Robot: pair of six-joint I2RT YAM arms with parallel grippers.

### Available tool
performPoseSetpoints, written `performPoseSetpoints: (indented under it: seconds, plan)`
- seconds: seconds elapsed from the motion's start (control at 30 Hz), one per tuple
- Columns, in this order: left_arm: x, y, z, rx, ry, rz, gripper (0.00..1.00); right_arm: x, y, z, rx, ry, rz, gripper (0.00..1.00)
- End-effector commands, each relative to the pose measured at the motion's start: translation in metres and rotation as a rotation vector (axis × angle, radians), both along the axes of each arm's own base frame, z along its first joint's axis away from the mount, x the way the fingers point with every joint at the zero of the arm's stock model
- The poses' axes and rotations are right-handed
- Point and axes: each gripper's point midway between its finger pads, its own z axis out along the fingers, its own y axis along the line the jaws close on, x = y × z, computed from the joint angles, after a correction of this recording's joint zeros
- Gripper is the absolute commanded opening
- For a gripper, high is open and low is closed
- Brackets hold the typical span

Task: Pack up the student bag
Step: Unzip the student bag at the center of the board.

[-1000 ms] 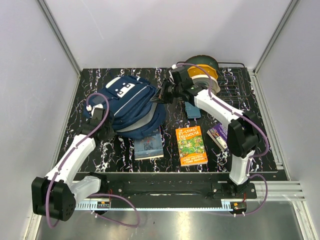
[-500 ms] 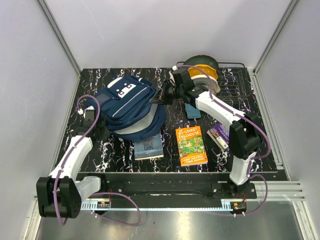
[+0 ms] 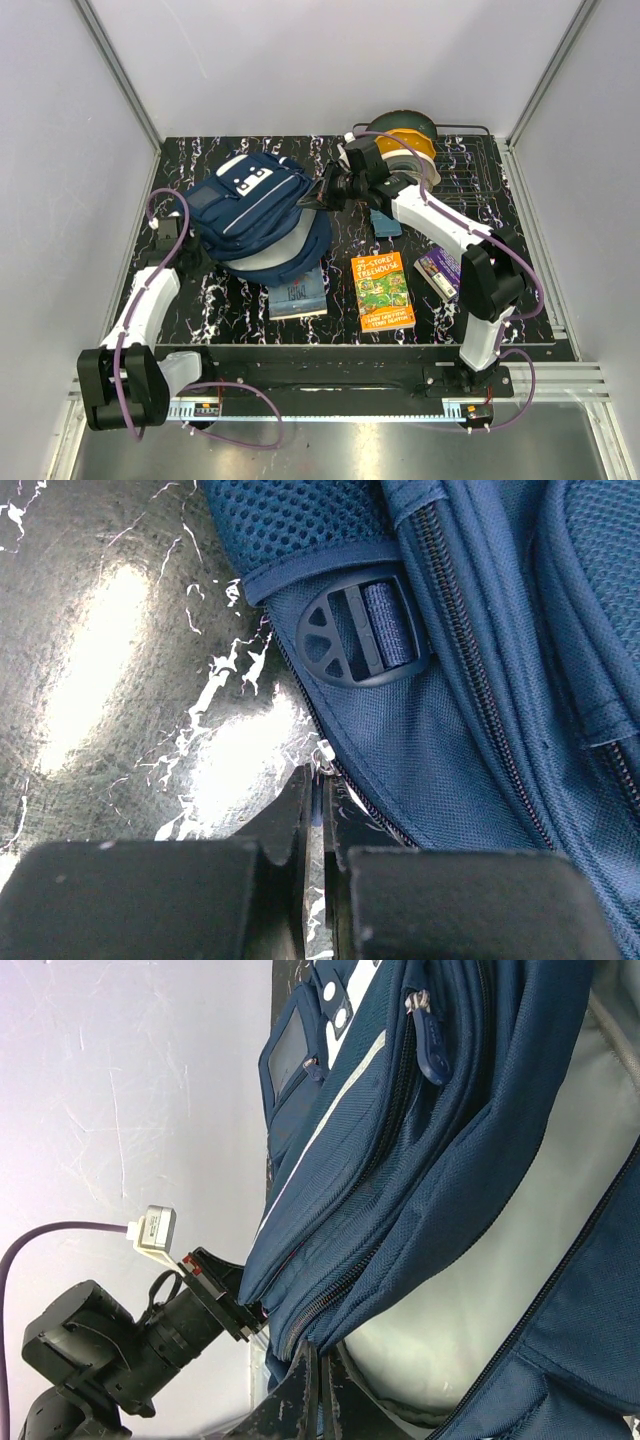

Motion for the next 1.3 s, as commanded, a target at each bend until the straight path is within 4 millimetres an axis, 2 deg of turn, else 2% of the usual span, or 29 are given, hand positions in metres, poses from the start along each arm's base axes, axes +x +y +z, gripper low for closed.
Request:
performPoseSetpoints:
  seconds: [0.0, 0.27, 0.4, 0.43, 0.47, 0.53, 0.57, 0.67, 0.77, 0.87, 0.97, 1.0, 1.03, 1.07, 1.1, 1.13, 1.2, 1.23, 1.27]
  plan:
    - [0.025, 0.002, 0.028, 0.002, -0.103, -0.046, 0.00, -0.007, -0.001, 0.075, 0.138, -0.152, 0.021, 0.00]
    - [0.026, 0.009, 0.026, -0.019, -0.093, -0.036, 0.00, -0.011, 0.000, 0.084, 0.151, -0.160, 0.021, 0.00]
    - [0.027, 0.003, 0.030, -0.040, -0.111, -0.061, 0.00, -0.012, 0.003, 0.084, 0.154, -0.161, 0.023, 0.00]
    - [0.026, 0.002, 0.033, -0.043, -0.121, -0.069, 0.06, -0.011, 0.003, 0.083, 0.152, -0.159, 0.022, 0.00]
    - [0.026, 0.001, 0.037, -0.043, -0.133, -0.080, 0.28, -0.010, 0.003, 0.082, 0.151, -0.157, 0.018, 0.00]
    - [0.025, -0.003, 0.051, -0.051, -0.184, -0.097, 0.47, -0.009, 0.005, 0.078, 0.146, -0.149, 0.018, 0.00]
    - [0.024, -0.005, 0.058, -0.052, -0.207, -0.106, 0.65, -0.007, 0.005, 0.075, 0.142, -0.146, 0.014, 0.00]
    - [0.017, -0.006, 0.085, -0.033, -0.298, -0.116, 0.82, -0.005, 0.007, 0.070, 0.138, -0.137, 0.009, 0.00]
    - [0.009, -0.007, 0.107, -0.004, -0.361, -0.141, 0.88, -0.004, 0.010, 0.062, 0.135, -0.125, 0.010, 0.00]
    - [0.006, -0.025, 0.130, -0.040, -0.436, -0.242, 0.93, -0.005, 0.012, 0.057, 0.133, -0.119, 0.012, 0.00]
    - [0.003, -0.056, 0.155, -0.062, -0.525, -0.427, 0.99, -0.006, 0.012, 0.052, 0.132, -0.108, 0.007, 0.00]
    - [0.001, -0.066, 0.165, -0.055, -0.566, -0.487, 0.99, -0.007, 0.013, 0.050, 0.131, -0.105, 0.007, 0.00]
    - [-0.005, -0.087, 0.171, -0.056, -0.584, -0.577, 0.99, -0.006, 0.012, 0.051, 0.131, -0.107, 0.004, 0.00]
    - [-0.006, -0.095, 0.180, -0.036, -0.613, -0.623, 0.99, -0.007, 0.013, 0.048, 0.128, -0.102, 0.007, 0.00]
    - [-0.006, -0.100, 0.184, -0.016, -0.624, -0.642, 0.99, -0.007, 0.013, 0.046, 0.124, -0.101, 0.008, 0.00]
    - [-0.011, -0.118, 0.187, -0.020, -0.635, -0.707, 0.99, -0.007, 0.014, 0.044, 0.121, -0.094, 0.009, 0.00]
    - [-0.010, -0.129, 0.196, 0.011, -0.655, -0.752, 0.99, -0.008, 0.015, 0.041, 0.118, -0.089, 0.011, 0.00]
    - [-0.015, -0.145, 0.198, 0.008, -0.662, -0.812, 0.99, -0.009, 0.015, 0.041, 0.117, -0.089, 0.014, 0.00]
    - [-0.016, -0.152, 0.206, 0.023, -0.680, -0.843, 0.99, -0.009, 0.015, 0.039, 0.115, -0.087, 0.012, 0.00]
